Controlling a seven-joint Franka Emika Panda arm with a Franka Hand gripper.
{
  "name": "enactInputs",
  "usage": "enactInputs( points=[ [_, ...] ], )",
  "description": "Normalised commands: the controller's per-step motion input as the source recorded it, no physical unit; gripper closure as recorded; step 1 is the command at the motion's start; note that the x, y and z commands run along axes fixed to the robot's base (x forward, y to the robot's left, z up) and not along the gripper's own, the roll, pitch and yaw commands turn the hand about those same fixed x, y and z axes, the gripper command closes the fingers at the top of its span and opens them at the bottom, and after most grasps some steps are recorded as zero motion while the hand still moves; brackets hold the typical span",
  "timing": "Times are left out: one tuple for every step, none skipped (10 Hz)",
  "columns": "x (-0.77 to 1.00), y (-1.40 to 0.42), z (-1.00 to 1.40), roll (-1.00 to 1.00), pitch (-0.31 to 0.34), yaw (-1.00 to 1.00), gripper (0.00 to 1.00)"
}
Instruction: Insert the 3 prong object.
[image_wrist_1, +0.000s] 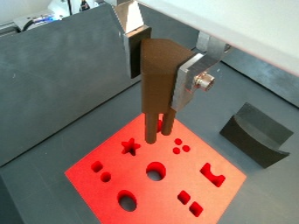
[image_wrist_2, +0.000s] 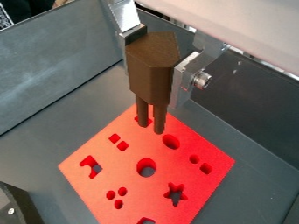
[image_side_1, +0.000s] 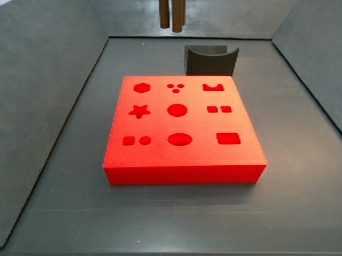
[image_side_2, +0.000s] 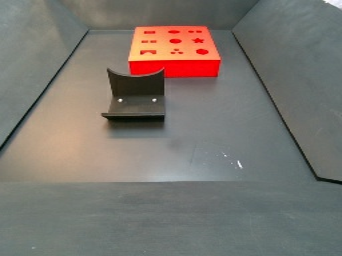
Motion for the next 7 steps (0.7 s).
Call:
enactInputs(
  points=[
    [0.22, 0.05, -0.19, -0.09, 0.064, -0.18, 1.00],
    [0.45, 0.22, -0.33, -0.09, 0.154, -0.61, 1.00],
    [0.37, 0.27, -0.28, 0.00, 0.050, -0.75, 1.00],
    [0.37, 0.26, -0.27, 0.00, 0.034, -0.76, 1.00],
    [0.37, 0.27, -0.28, 0.00, 0.033, -0.76, 1.00],
    [0.39, 0.31, -0.29, 0.00, 0.053, -0.71, 1.00],
    [0.35, 0.30, -0.30, 0.11, 0.084, -0.66, 1.00]
  ],
)
